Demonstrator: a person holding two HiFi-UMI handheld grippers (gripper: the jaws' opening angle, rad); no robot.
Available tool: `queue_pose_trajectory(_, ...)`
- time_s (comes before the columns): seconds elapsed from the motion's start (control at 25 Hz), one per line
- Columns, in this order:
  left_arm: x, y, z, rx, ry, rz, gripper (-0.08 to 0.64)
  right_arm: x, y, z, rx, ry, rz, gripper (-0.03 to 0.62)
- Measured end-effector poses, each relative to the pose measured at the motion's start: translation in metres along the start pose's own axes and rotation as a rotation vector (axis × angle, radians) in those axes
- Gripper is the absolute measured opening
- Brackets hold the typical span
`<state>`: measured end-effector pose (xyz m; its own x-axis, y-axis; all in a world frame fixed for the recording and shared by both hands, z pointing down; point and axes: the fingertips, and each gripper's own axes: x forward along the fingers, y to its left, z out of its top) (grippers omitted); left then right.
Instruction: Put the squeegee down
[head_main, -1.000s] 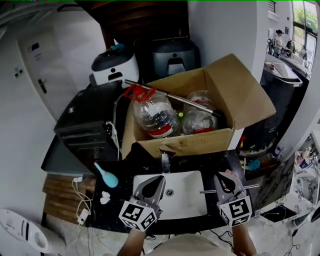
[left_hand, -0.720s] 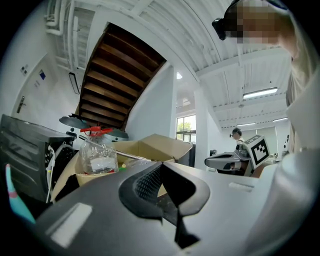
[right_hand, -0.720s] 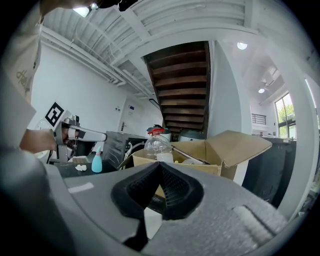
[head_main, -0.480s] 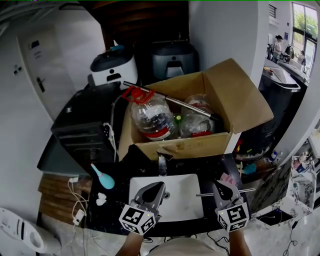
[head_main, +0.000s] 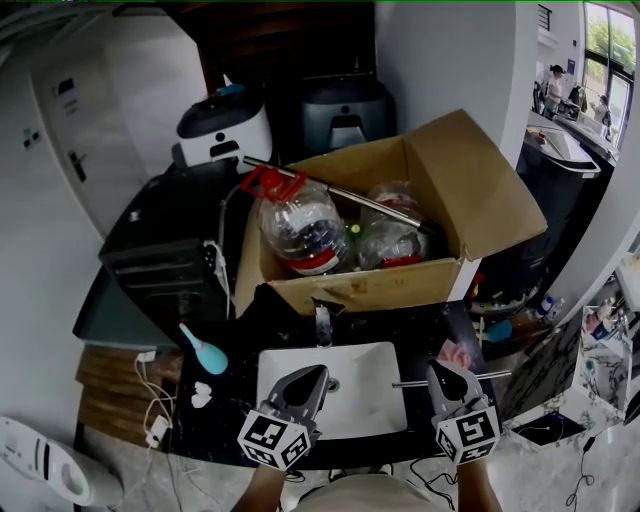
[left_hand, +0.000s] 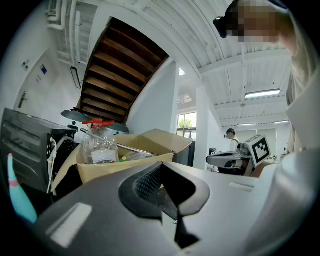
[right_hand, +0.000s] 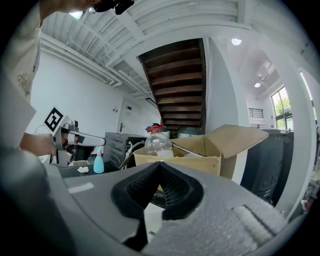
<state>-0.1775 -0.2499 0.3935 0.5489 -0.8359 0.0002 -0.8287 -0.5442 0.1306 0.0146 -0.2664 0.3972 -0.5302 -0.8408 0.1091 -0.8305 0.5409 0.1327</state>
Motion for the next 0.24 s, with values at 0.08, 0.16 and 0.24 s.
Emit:
queue_pose_trajectory(0.08,0.0004,0.0000,-0.0020,-0.004,0.003,0.001,0.015,-0.0016,0.0003,-0.0014,0.002,0.002,0.002,0.002)
queue_pose_trajectory(0.16,0.0018,-0.0003,-0.0030,-0.004,0.005,0.000,0.015,-0.0019,0.0005,-0.0016,0.000,0.001,0.006,0.002)
queue_pose_trajectory(0.24,0.0036,-0.0010,-0.0032,-0.002,0.005,-0.003,0.015,-0.0021,0.0002,-0.0013,-0.003,-0.001,0.009,0.002)
